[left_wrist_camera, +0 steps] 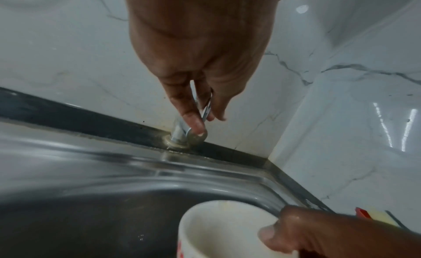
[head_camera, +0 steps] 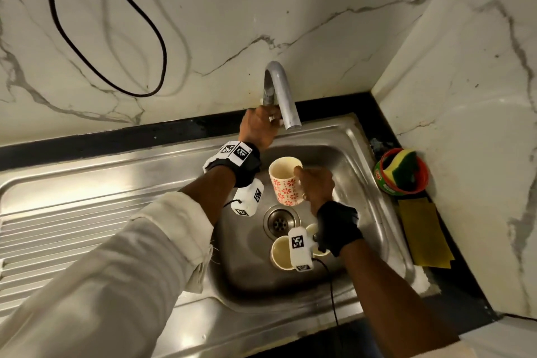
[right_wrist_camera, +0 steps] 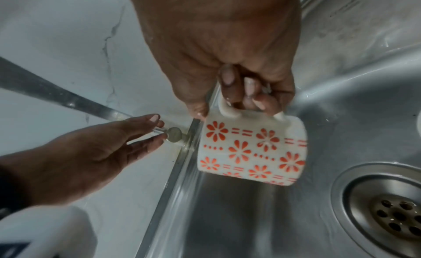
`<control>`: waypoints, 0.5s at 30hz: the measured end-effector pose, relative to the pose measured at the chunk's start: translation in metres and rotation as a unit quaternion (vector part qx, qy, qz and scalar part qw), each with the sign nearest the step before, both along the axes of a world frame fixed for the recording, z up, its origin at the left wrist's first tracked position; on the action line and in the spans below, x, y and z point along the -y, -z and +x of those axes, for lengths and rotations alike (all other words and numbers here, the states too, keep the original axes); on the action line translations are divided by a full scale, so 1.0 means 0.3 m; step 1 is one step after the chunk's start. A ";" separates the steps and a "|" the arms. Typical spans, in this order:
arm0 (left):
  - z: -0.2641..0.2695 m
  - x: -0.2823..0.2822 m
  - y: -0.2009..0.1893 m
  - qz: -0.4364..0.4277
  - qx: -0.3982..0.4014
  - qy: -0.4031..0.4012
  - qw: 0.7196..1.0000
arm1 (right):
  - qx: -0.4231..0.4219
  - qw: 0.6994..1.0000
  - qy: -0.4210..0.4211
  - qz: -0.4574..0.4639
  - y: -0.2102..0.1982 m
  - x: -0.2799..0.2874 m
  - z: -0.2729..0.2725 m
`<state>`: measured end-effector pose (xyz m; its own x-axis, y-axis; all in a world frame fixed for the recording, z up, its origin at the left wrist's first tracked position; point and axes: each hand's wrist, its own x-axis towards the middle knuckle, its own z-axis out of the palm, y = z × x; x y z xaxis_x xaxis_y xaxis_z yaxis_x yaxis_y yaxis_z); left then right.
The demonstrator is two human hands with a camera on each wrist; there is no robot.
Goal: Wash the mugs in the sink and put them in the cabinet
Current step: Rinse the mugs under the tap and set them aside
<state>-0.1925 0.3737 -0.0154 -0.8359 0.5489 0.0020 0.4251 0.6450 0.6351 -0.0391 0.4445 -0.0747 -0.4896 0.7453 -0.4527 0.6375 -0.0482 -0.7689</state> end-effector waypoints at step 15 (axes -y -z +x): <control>-0.031 0.081 0.127 0.170 0.094 -0.101 0.976 | -0.042 0.995 -0.053 -0.069 0.003 0.003 0.006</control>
<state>-0.2016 0.3495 -0.0535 -0.9303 0.3667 -0.0086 0.1661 0.4419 0.8816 -0.0372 0.4435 -0.0756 -0.6032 0.6207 -0.5008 0.5783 -0.0921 -0.8106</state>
